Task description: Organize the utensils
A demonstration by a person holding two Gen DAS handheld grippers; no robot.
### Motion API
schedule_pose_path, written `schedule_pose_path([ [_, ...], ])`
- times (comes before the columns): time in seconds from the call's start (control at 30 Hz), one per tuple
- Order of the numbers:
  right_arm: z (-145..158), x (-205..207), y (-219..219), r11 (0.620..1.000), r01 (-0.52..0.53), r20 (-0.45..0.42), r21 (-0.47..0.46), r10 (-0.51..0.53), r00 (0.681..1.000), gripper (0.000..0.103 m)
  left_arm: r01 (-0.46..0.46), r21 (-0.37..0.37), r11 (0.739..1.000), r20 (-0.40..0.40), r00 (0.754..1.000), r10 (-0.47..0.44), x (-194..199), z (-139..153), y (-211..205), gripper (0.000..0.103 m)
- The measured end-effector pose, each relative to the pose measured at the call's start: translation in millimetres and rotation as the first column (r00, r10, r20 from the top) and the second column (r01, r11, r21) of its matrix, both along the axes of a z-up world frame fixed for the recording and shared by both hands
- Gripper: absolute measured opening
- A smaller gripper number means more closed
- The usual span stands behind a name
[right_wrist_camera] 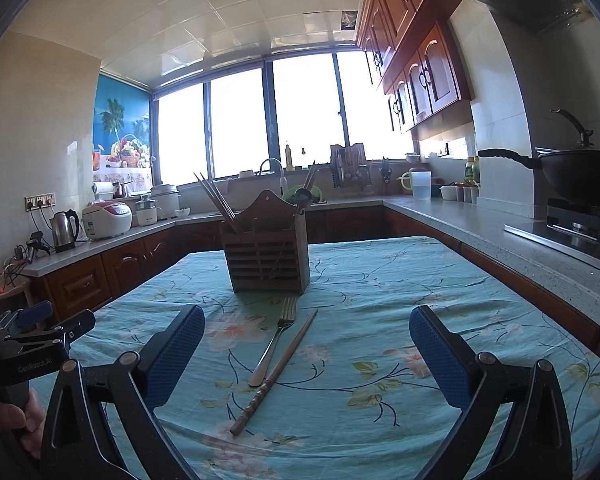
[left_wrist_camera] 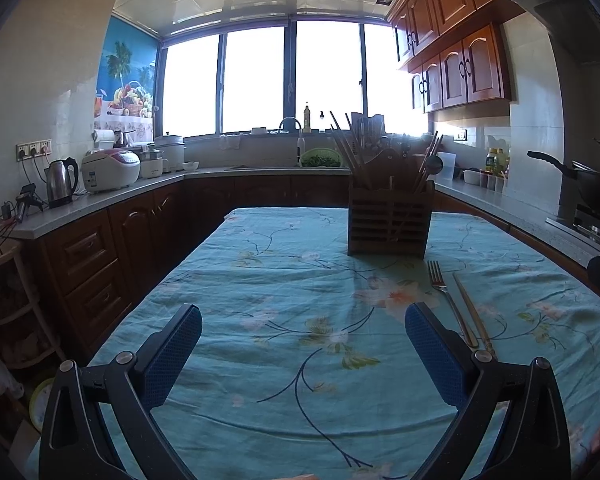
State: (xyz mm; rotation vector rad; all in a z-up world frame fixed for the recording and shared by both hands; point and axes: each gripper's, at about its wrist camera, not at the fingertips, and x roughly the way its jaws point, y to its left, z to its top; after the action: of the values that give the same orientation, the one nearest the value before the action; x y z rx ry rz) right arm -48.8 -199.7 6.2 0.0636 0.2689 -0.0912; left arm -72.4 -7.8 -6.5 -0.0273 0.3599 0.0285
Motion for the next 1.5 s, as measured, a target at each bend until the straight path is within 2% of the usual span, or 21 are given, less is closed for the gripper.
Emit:
schedule_pose_path([
  [1.5,5.6,0.6,4.7,1.0,-0.01,0.01,0.01,0.01,1.0,0.103,0.009,0.005,1.0,-0.015,1.0,-0.009,-2.5,4.8,-17.8,0.102],
])
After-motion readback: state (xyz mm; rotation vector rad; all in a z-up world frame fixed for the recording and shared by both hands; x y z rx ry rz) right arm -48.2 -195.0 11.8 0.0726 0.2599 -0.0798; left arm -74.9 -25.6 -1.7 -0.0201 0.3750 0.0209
